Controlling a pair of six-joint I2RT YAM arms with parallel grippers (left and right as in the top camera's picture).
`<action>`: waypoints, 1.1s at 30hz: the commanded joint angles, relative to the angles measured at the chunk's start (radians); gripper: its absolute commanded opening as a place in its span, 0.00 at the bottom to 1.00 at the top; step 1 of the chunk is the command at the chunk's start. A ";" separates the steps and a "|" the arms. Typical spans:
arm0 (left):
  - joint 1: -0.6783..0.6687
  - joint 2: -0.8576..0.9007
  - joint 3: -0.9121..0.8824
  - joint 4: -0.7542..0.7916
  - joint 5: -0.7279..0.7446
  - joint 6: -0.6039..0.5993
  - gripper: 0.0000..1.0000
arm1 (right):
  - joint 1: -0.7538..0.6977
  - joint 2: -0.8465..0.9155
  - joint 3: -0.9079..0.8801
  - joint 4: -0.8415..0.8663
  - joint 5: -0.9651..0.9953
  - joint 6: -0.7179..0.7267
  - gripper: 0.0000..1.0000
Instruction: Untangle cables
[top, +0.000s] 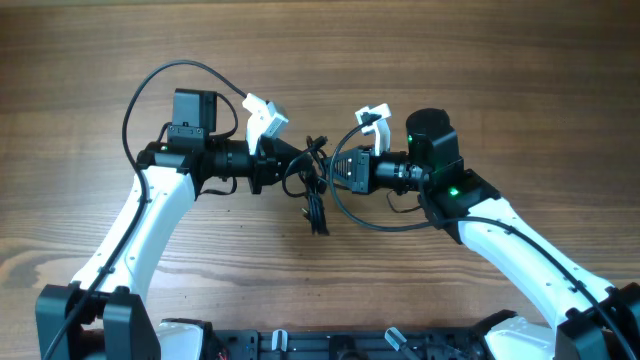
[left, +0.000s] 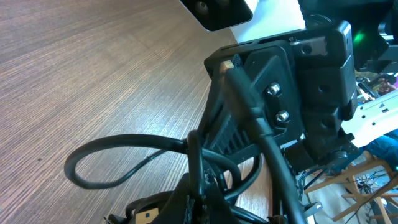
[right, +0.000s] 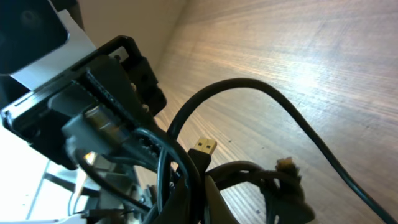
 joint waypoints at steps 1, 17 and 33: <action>-0.006 0.000 -0.001 0.001 0.047 -0.003 0.04 | -0.003 0.000 0.012 -0.013 0.157 -0.149 0.04; -0.005 0.000 -0.001 0.001 -0.043 -0.030 0.04 | -0.092 -0.267 0.055 -0.147 0.655 -0.838 0.04; 0.074 0.000 -0.001 0.000 -0.035 -0.085 0.04 | -0.092 -0.305 0.053 -0.212 0.446 -1.064 0.18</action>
